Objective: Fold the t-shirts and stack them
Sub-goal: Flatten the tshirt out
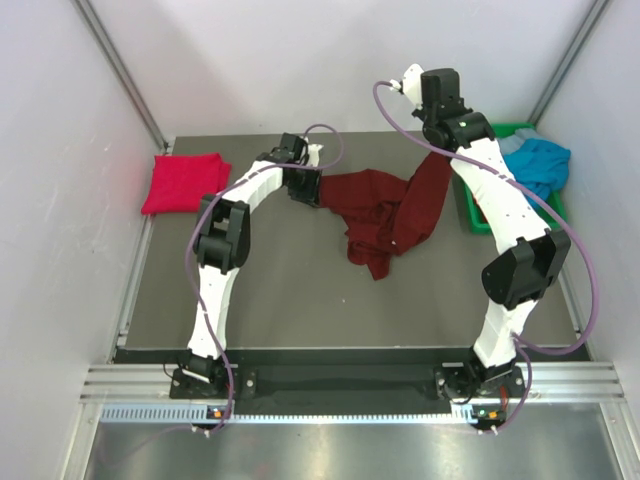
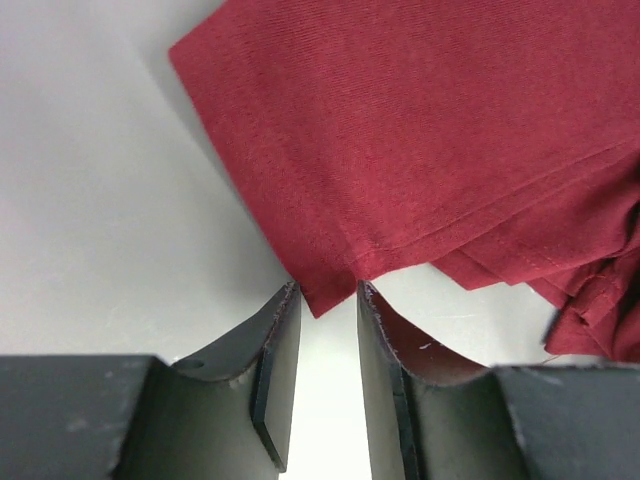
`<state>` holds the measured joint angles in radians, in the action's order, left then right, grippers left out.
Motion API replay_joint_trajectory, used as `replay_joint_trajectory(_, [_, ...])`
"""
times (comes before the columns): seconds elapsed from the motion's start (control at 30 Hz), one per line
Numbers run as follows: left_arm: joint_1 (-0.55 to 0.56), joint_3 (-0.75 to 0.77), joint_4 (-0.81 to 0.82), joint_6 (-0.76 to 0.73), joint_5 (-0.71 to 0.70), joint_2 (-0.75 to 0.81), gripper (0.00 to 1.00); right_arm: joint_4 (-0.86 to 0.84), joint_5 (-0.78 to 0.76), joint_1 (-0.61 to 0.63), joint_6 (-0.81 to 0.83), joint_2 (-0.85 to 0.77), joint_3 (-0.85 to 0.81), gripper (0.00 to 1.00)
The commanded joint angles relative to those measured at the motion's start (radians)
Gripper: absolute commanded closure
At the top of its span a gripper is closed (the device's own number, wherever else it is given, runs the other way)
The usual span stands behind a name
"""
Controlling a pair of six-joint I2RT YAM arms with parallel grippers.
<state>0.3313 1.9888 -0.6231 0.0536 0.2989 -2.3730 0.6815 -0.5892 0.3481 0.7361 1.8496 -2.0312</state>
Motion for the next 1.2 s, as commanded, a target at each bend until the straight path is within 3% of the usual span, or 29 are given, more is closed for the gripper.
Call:
replay_joint_trajectory(0.0, [0.005,0.03,0.002,-0.001,0.035,-0.014,0.66,-0.023,-0.012,-0.011,-0.012,-0.003,-0.052,1.0])
replay_joint_trajectory(0.1, [0.005,0.033,0.002,-0.001,0.031,-0.015,0.68,-0.023,-0.011,-0.008,-0.014,0.0,-0.055,1.0])
replay_joint_trajectory(0.2, [0.005,0.039,0.003,-0.012,0.023,-0.02,0.84,-0.023,-0.009,-0.008,-0.017,0.003,-0.057,1.0])
replay_joint_trajectory(0.23, [0.005,0.041,0.003,-0.012,0.02,-0.019,0.98,-0.025,-0.009,-0.008,-0.017,0.003,-0.058,1.0])
replay_joint_trajectory(0.27, [0.005,0.041,0.003,-0.018,0.017,-0.011,1.0,-0.023,-0.008,-0.008,-0.017,0.003,-0.058,1.0])
replay_joint_trajectory(0.43, [-0.003,0.041,0.005,-0.032,-0.049,0.043,1.0,-0.036,-0.012,-0.012,-0.015,-0.003,-0.058,1.0])
replay_joint_trajectory(0.8, [-0.075,0.114,0.026,-0.116,-0.164,0.32,1.0,-0.068,-0.021,-0.051,-0.029,-0.024,-0.113,1.0])
replay_joint_trajectory(1.17, [-0.078,0.078,-0.026,-0.155,-0.162,0.668,1.0,-0.001,0.015,-0.038,-0.098,-0.259,-0.089,1.0])
